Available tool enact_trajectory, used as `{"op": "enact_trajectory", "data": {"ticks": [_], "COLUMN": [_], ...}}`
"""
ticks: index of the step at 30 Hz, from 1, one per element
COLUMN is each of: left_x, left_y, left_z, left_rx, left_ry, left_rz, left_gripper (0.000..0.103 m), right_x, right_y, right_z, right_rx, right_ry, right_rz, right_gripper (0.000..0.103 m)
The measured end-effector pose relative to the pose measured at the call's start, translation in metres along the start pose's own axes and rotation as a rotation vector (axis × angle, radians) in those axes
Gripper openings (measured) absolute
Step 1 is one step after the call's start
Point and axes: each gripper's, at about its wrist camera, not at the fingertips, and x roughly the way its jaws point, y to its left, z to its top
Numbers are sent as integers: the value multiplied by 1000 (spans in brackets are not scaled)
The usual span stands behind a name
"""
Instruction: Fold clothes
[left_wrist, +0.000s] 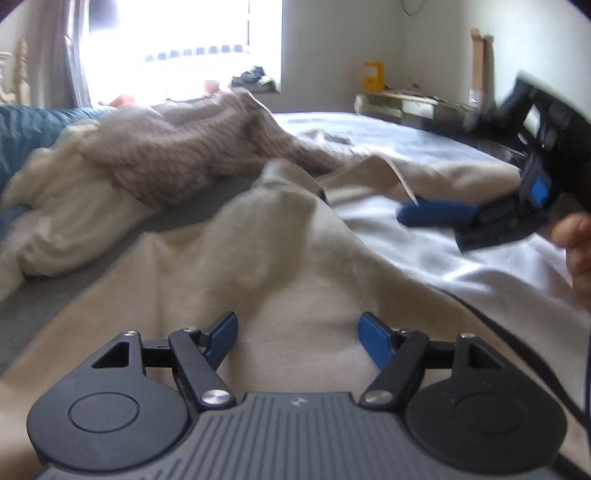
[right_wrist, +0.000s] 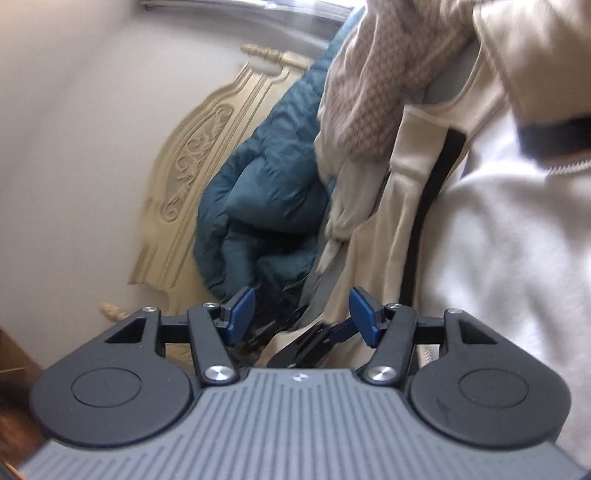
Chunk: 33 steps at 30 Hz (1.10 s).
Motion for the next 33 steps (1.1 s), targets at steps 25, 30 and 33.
{"op": "enact_trajectory", "data": {"ticks": [25,30,33], "left_x": [47,52,52], "left_y": [61,74,76], "left_z": [-15,-33,-35], "left_rx": [-772,-852,-842], "left_ry": [56,1,-16], "left_rz": [-406,-503,-518], "left_gripper": [11,9,9], "right_x": [-27,-22,-5], "right_y": [-14,-12,-1], "right_z": [-4,-1,5], "right_rx": [-132,-98,-134], "right_ry": [-204,-199,-169], "right_rz": [-126,-132,-186], "right_gripper": [51,51,51]}}
